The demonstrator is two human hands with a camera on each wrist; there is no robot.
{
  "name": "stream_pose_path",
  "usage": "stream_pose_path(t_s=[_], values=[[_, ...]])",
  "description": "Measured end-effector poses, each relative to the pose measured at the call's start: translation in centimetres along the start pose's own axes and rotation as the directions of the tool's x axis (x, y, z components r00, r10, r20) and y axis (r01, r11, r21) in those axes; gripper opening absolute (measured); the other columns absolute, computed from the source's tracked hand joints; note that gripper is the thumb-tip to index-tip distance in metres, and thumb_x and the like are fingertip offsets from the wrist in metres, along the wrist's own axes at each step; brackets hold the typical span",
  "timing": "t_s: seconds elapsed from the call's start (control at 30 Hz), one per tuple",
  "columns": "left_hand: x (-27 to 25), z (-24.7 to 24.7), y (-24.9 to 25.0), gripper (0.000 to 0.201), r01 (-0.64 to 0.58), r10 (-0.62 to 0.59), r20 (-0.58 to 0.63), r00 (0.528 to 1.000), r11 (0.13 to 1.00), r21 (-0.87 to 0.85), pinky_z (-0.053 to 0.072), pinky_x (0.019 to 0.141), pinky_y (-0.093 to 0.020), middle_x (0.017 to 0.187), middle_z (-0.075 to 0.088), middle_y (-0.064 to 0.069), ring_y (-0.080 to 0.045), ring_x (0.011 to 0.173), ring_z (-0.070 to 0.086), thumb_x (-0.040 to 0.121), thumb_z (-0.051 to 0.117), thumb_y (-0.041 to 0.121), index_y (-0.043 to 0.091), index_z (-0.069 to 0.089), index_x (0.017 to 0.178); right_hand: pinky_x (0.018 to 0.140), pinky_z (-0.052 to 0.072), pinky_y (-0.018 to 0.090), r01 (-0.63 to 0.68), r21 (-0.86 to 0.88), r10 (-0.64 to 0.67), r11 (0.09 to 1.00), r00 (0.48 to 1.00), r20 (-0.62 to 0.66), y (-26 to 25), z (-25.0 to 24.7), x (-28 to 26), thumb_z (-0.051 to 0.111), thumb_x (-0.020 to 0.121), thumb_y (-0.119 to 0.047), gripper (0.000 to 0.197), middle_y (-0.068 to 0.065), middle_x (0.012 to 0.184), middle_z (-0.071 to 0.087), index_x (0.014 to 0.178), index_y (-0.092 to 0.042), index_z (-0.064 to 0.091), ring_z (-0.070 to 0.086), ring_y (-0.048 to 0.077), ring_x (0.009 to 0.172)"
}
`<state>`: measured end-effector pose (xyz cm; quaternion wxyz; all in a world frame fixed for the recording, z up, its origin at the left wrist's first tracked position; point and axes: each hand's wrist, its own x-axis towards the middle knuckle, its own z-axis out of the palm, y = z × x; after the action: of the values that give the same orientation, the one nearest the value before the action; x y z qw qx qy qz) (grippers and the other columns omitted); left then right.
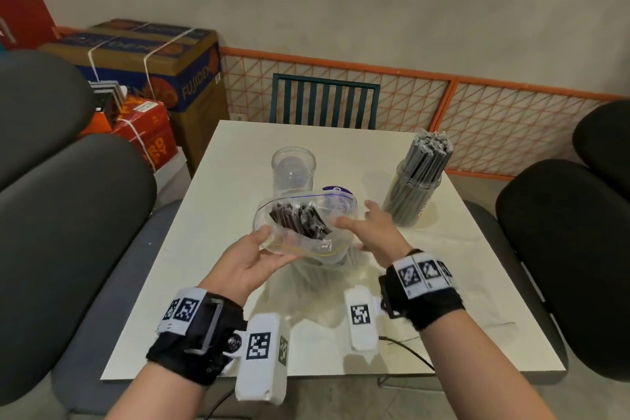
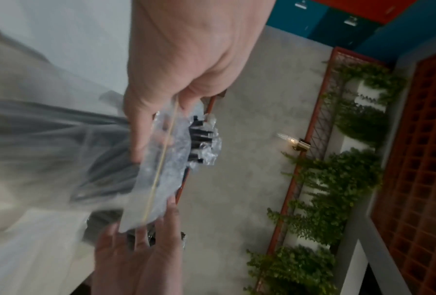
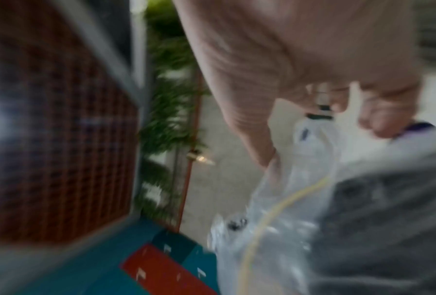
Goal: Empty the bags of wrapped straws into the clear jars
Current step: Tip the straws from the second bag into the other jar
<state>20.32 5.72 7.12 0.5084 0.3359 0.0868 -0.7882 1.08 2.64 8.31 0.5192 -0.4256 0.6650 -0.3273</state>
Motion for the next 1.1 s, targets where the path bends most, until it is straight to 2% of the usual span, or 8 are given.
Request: stream_pose_path(t_s=[0.17, 0.23, 0.37, 0.47, 0.57, 0.8, 1.0, 1.1], values=[[0.1, 0.7, -1.7, 0.038, -0.102, 0.102, -0.01, 0.995, 0.983, -0.152, 0.035, 0.106, -0.042, 0.095, 0.051, -0.015, -0.023, 0.13, 0.042, 0.099, 0.018, -0.005, -0.006, 0.038, 0.131, 0.074, 0.058, 0.049, -0.154, 0.189, 0.117, 0.97, 0.974, 0.195, 1.0, 0.3, -0.7, 0.042, 0.091, 0.007, 0.023, 0.013, 0.093, 0.06, 0.111, -0.005, 0.047, 0.065, 0.028, 0.077], [0.7, 0.4, -2.6, 0.042, -0.11, 0.107, -0.032, 0.994, 0.982, -0.152, 0.025, 0.114, -0.036, 0.114, 0.049, -0.025, -0.027, 0.133, 0.039, 0.097, 0.016, -0.008, -0.011, 0.031, 0.136, 0.083, 0.054, 0.053, -0.26, 0.449, 0.135, 0.855, 0.947, 0.29, 2.2, 1.0, 0.2, 0.028, 0.088, 0.016, 0.035, 0.029, 0.112, 0.061, 0.113, 0.003, 0.049, 0.064, 0.037, 0.105], [1.8, -1.1, -3.3, 0.026, -0.075, 0.074, -0.009, 0.997, 0.997, -0.036, 0.054, 0.086, -0.048, 0.11, 0.048, -0.03, -0.037, 0.114, 0.046, 0.081, 0.032, -0.002, -0.004, 0.046, 0.104, 0.086, 0.054, 0.025, -0.32, 0.57, 0.173, 0.757, 0.939, 0.298, 3.6, 1.8, 0.5, 0.037, 0.09, 0.007, 0.018, 0.016, 0.078, 0.069, 0.089, 0.005, 0.055, 0.062, 0.022, 0.084], [2.1, -1.8, -2.4, 0.025, -0.114, 0.131, -0.068, 0.989, 0.97, 0.214, 0.056, 0.07, -0.051, 0.1, 0.054, -0.018, -0.034, 0.097, 0.057, 0.088, 0.04, 0.027, 0.009, 0.049, 0.103, 0.101, 0.046, 0.05, -0.254, 0.676, 0.072, 0.691, 0.956, 0.285, 4.0, 1.7, 0.7, 0.035, 0.082, 0.0, 0.021, 0.016, 0.068, 0.068, 0.087, 0.003, 0.055, 0.061, 0.035, 0.086], [1.4, -1.6, -0.9, 0.027, -0.109, 0.176, -0.105, 0.979, 0.881, 0.459, 0.059, 0.06, -0.047, 0.096, 0.054, -0.011, -0.028, 0.088, 0.059, 0.087, 0.052, 0.047, 0.022, 0.058, 0.096, 0.081, 0.056, 0.046, -0.221, 0.484, 0.039, 0.847, 0.933, 0.357, 3.3, 1.2, 0.8, 0.046, 0.09, -0.03, 0.042, 0.013, 0.118, 0.063, 0.129, -0.015, 0.047, 0.065, 0.033, 0.102], [2.1, -1.2, -0.2, 0.014, -0.062, 0.213, -0.18, 0.96, 0.793, 0.606, 0.054, 0.041, -0.032, 0.075, 0.056, -0.009, -0.023, 0.065, 0.056, 0.092, 0.044, 0.008, 0.009, 0.054, 0.082, 0.068, 0.044, 0.029, 0.255, -0.43, -0.303, 0.866, 0.952, -0.047, 3.4, -0.3, 1.7, 0.051, 0.093, -0.03, 0.022, 0.007, 0.093, 0.05, 0.09, -0.009, 0.057, 0.05, 0.015, 0.075], [2.9, -1.0, 0.1, 0.03, -0.016, 0.07, -0.102, 0.992, 0.891, 0.454, 0.056, 0.043, -0.034, 0.071, 0.065, -0.017, -0.026, 0.048, 0.064, 0.086, 0.034, 0.015, 0.003, 0.061, 0.083, 0.052, 0.051, 0.035, -0.196, 0.513, 0.189, 0.836, 0.98, 0.067, 4.1, 0.1, 2.9, 0.039, 0.085, 0.0, 0.029, 0.015, 0.066, 0.05, 0.058, -0.006, 0.046, 0.054, 0.024, 0.055], [3.4, -0.9, 0.1, 0.037, -0.177, 0.242, -0.083, 0.967, 0.867, 0.466, 0.058, 0.069, -0.039, 0.098, 0.071, -0.016, -0.027, 0.08, 0.07, 0.092, 0.041, 0.033, 0.009, 0.064, 0.107, 0.069, 0.051, 0.041, -0.175, 0.483, 0.15, 0.858, 0.985, 0.09, 4.6, 0.4, 2.8, 0.046, 0.089, -0.006, 0.015, 0.031, 0.099, 0.062, 0.093, 0.001, 0.058, 0.059, 0.029, 0.074]])
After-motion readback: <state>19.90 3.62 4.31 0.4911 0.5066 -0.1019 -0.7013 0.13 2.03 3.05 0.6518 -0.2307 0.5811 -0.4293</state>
